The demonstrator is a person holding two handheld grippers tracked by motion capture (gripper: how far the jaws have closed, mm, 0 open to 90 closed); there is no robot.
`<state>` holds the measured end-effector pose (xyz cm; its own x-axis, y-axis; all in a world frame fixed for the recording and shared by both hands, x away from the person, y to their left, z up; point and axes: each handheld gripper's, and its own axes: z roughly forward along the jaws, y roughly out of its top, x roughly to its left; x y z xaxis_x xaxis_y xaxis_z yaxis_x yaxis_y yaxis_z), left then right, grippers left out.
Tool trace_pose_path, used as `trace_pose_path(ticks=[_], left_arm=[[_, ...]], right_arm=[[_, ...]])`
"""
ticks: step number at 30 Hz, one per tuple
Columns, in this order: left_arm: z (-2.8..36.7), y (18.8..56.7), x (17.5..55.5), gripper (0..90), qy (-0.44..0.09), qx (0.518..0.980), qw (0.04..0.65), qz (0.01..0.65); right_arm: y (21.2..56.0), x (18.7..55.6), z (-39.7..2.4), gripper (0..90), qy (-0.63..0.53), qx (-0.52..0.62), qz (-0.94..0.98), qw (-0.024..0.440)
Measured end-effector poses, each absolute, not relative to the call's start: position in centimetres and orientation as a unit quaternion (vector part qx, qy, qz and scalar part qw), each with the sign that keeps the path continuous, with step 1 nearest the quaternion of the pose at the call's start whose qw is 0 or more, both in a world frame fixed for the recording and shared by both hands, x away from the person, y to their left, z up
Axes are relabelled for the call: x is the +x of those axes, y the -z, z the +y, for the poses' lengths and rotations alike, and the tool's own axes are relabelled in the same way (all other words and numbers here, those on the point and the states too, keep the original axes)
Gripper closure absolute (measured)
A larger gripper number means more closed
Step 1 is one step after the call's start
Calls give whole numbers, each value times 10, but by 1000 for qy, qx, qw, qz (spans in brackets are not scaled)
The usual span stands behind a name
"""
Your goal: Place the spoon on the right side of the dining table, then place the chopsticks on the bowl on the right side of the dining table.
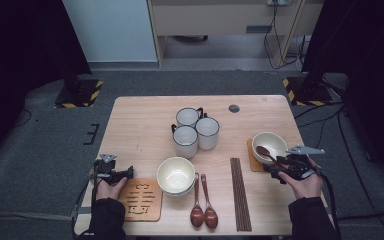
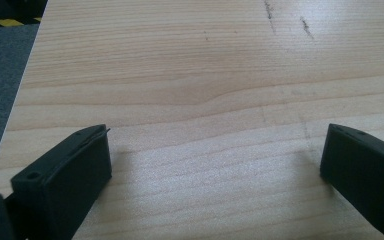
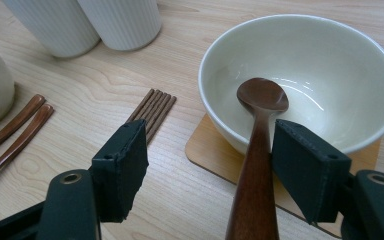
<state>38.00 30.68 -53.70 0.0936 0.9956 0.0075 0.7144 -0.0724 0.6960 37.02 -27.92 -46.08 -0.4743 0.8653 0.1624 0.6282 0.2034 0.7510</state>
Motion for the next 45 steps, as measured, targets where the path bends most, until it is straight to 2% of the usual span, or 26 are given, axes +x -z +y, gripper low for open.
trace_pose_path(ticks=[23,45], left_arm=[[307,537,380,0,-255,685,277,623],[307,537,380,0,-255,686,276,623]], right_arm=[[447,368,-264,355,-425,457,762,171],[442,362,-222,370,-426,414,788,158]])
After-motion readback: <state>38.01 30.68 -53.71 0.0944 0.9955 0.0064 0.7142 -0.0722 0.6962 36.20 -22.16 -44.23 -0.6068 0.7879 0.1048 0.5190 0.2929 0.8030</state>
